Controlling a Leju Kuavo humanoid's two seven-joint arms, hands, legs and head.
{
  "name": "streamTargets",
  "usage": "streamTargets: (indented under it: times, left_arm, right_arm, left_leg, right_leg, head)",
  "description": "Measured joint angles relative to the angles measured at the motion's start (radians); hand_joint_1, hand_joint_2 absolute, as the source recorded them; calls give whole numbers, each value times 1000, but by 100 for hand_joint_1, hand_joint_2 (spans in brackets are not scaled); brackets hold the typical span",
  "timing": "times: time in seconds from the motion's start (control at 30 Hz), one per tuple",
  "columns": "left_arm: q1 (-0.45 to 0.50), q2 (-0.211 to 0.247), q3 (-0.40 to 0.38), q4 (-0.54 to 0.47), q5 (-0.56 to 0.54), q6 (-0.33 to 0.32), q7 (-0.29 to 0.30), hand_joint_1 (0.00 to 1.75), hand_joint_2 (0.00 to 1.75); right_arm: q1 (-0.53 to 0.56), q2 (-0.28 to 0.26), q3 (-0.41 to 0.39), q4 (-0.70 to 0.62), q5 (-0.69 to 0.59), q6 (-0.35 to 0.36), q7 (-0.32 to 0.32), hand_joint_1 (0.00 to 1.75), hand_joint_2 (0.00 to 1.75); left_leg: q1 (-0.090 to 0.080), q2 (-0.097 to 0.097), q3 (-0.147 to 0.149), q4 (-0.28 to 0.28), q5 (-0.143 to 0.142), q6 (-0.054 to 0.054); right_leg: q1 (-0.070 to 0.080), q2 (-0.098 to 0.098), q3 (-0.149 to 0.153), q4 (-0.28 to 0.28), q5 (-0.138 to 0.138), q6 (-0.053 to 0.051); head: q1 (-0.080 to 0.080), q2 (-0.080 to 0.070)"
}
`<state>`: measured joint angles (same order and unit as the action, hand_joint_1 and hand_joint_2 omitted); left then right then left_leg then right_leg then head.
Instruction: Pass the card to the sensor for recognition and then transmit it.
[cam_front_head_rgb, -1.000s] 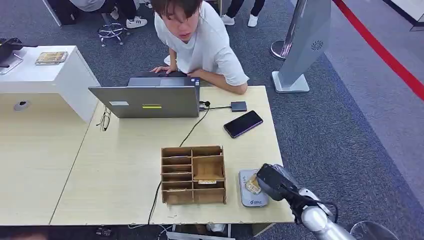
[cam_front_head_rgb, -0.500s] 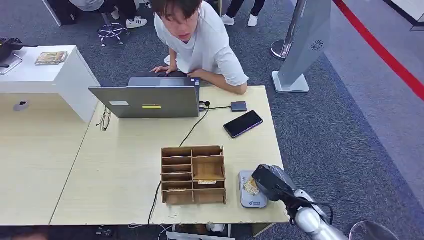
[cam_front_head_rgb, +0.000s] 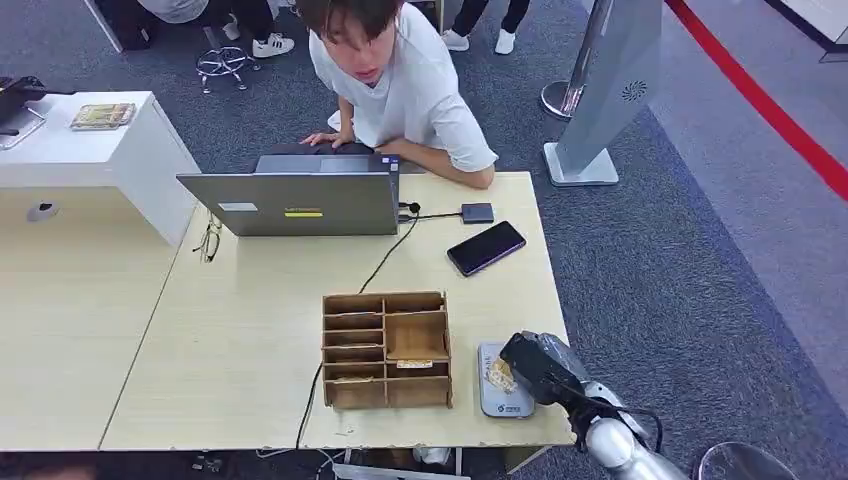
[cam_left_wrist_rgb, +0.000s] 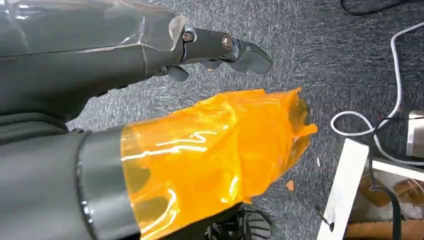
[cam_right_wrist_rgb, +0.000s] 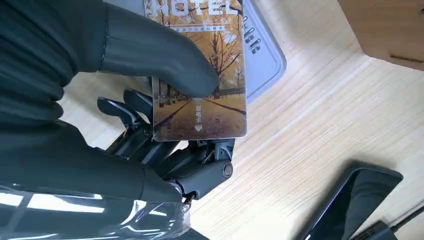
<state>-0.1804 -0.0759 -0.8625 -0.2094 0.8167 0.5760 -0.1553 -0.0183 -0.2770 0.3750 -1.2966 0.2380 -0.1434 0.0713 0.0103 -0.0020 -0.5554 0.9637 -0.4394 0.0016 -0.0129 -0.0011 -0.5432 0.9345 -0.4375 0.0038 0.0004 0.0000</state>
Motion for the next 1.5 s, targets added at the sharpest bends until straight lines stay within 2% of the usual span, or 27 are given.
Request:
streamTargets:
  times: [0.77, 1.17, 1.5]
  left_arm:
    - [0, 0, 32, 0, -3, 1, -3, 0, 0]
    - [4, 0, 73, 0, -13, 0, -18, 0, 0]
    - [5, -2, 108, 0, -13, 0, -23, 0, 0]
  right_arm:
    - [-8, 5, 0, -6, 1, 19, -17, 175, 175]
    - [2, -26, 16, -157, -13, 63, -57, 175, 175]
    - [-7, -52, 50, -247, -19, 71, -80, 175, 175]
  left_leg:
    - [0, 0, 1, 0, 0, 0]
    - [0, 0, 1, 0, 0, 0]
    - [0, 0, 1, 0, 0, 0]
  right_leg:
    - [0, 0, 1, 0, 0, 0]
    - [0, 0, 1, 0, 0, 0]
    - [0, 0, 1, 0, 0, 0]
  head:
    - [0, 0]
    - [0, 0]
    - [0, 0]
